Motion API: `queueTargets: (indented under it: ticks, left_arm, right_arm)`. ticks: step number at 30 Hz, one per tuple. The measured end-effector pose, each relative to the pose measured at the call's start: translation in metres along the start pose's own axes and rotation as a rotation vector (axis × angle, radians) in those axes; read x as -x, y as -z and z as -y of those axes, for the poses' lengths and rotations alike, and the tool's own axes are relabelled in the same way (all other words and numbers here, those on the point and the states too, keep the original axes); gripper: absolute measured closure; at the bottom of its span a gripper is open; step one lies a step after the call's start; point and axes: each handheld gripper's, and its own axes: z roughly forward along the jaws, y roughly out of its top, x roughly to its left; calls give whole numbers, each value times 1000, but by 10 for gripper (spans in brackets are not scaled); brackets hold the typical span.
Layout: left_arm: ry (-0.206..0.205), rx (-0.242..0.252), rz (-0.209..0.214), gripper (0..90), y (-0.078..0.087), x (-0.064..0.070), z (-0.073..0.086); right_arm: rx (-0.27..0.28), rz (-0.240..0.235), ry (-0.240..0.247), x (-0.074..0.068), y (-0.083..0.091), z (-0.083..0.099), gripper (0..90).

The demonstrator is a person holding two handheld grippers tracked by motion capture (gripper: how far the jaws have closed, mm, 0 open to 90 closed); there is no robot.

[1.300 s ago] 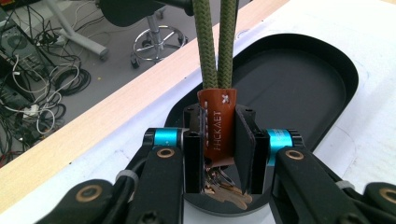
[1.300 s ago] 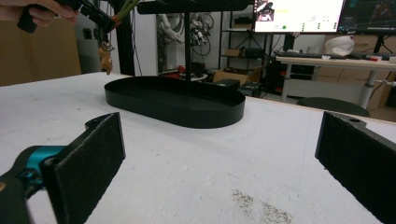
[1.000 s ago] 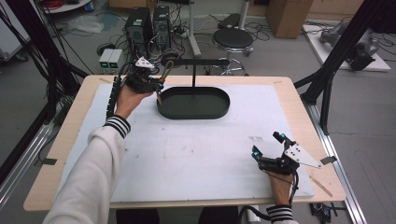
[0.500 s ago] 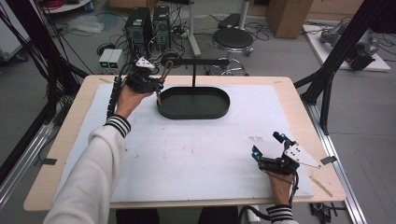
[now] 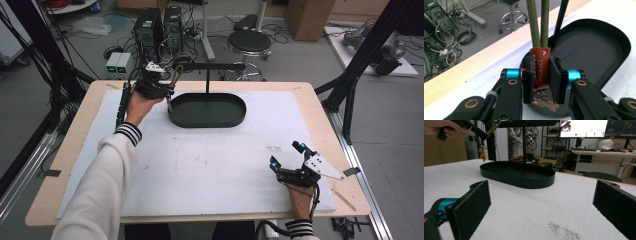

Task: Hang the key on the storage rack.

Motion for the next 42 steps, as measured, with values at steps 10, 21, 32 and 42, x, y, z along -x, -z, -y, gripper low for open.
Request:
queueTargets:
  ticks: [10, 21, 32, 42]
  left_arm:
    - [41, -9, -25, 745, -7, -2, 2]
    - [66, -28, -34, 744, -16, -1, 0]
    - [13, 45, 12, 469, -15, -2, 4]
    - [14, 170, 110, 52, 21, 0, 8]
  right_arm:
    - [-2, -1, -3, 0, 0, 0, 4]
    - [-2, -3, -4, 0, 0, 0, 5]
    - [-5, 0, -5, -1, 0, 0, 5]
    - [-5, -4, -2, 0, -1, 0, 4]
